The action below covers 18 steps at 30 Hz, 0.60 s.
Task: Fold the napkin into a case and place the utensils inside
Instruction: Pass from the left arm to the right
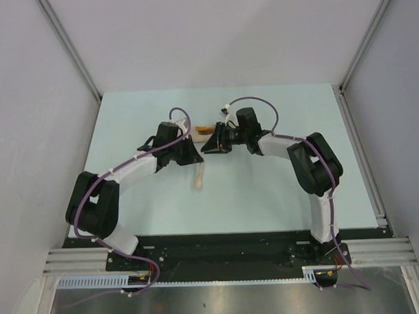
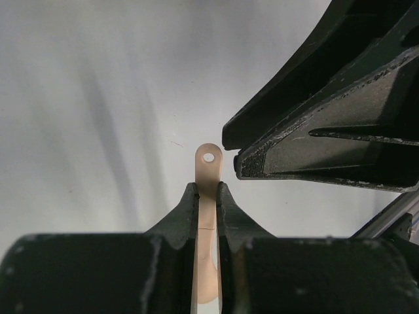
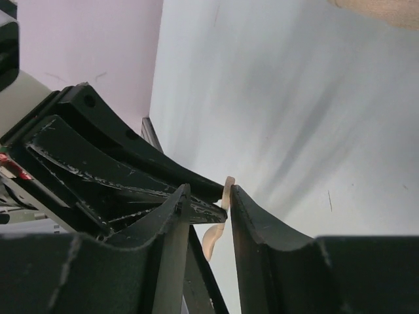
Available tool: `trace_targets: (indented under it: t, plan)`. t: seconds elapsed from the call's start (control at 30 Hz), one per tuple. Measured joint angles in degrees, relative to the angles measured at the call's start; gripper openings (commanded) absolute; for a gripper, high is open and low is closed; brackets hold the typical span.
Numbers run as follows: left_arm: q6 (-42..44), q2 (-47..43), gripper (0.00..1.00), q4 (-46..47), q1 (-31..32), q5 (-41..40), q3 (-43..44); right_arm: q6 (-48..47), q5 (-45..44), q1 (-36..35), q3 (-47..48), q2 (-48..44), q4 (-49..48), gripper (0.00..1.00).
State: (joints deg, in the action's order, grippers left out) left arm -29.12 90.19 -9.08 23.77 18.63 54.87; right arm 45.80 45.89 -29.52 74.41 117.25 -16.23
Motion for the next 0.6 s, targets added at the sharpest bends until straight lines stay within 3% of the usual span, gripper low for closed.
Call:
trace_targets:
  t: [0.37,0.53,0.6]
  plan:
    - [0.0,-0.2,0.0,0.5,1.1,-0.4,0.2,-1.8,-1.5,-0.6,0.0,0.3,2.9,0.33]
    - [0.0,-0.2,0.0,0.9,1.4,-0.4,0.9,-1.9,-1.6,-0.7,0.0,0.4,3.4,0.25]
    - [0.0,-0.3,0.0,0.9,1.5,-0.5,1.2,-1.7,-1.6,-0.7,0.0,0.4,3.4,0.15]
